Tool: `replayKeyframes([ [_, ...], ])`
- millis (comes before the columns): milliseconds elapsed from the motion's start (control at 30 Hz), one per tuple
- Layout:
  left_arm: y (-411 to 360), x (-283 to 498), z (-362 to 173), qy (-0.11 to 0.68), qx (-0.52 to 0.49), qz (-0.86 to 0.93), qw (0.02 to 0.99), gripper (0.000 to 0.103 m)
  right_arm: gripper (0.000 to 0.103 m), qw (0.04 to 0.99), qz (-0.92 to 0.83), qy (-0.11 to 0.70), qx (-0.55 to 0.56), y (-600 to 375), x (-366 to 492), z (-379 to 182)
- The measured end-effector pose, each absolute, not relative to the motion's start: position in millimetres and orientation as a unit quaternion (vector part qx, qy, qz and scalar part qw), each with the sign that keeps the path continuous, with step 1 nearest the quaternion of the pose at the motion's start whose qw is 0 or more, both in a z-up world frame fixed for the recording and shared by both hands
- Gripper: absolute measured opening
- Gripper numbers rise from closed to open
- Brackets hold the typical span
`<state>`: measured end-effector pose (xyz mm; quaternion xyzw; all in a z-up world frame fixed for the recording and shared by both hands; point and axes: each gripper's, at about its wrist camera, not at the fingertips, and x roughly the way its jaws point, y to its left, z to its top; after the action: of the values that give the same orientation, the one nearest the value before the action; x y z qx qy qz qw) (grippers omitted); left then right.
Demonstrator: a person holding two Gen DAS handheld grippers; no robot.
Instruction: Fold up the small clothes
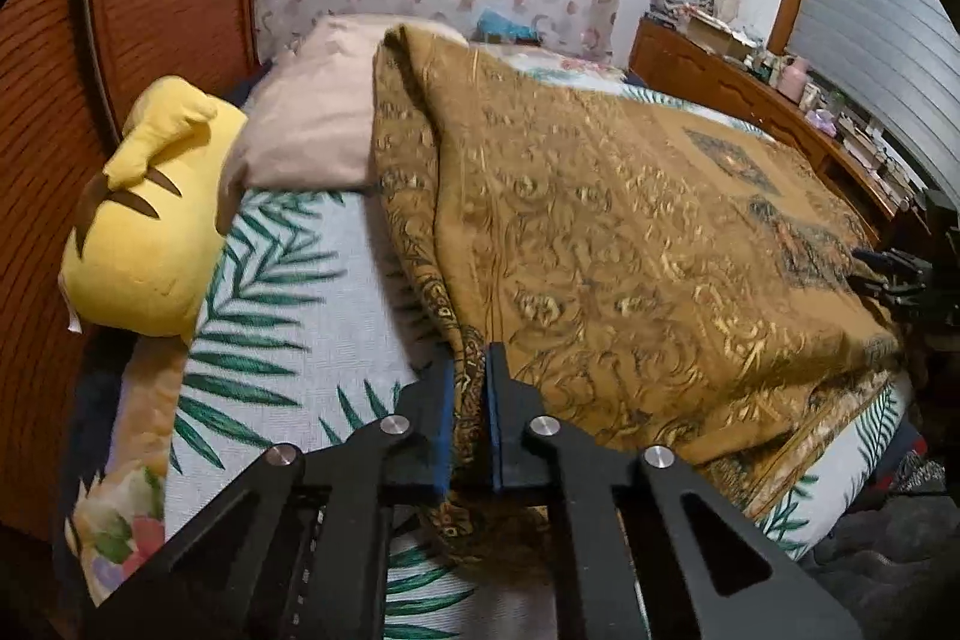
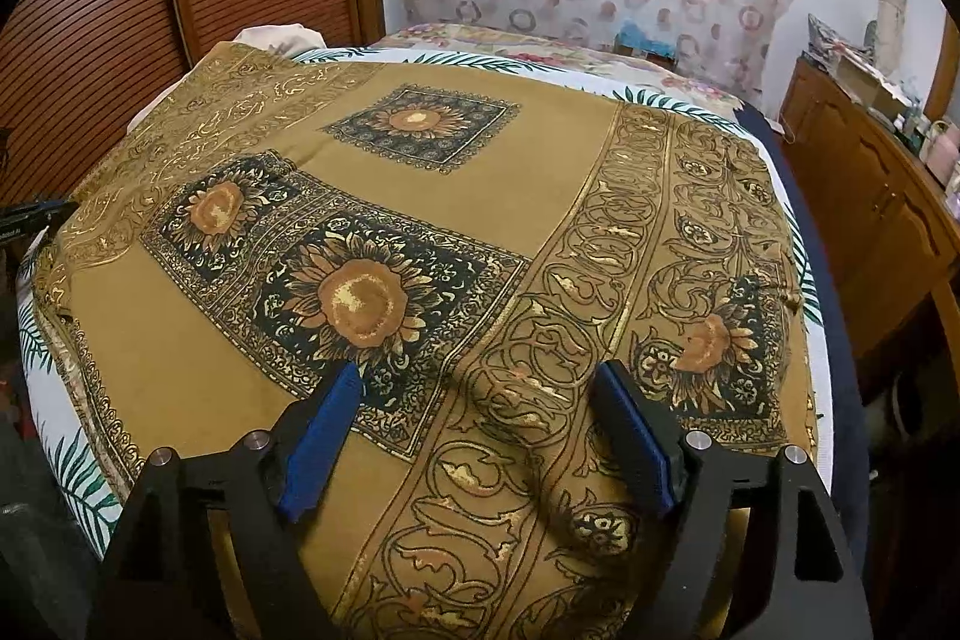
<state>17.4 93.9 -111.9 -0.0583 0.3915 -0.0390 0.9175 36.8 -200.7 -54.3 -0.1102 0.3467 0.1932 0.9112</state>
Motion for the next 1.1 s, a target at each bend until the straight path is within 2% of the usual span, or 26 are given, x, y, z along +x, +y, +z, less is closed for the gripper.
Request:
replayKeyframes([
  [333,62,10,-49,0.305,-0.054,-0.079,0.948,0.008,0.082,0.911,0.194,0.347,-0.110,-202,37,-54],
  [933,-18,53,16,0.239,-0.016,-0.190,0.952,0.008,0.086,0.905,0.195,0.362,-0.108,-201,33,-49],
  [1100,-46,67,34,0.227,-0.005,-0.226,0.947,0.008,0.086,0.918,0.177,0.338,-0.103,-215,14,-30],
])
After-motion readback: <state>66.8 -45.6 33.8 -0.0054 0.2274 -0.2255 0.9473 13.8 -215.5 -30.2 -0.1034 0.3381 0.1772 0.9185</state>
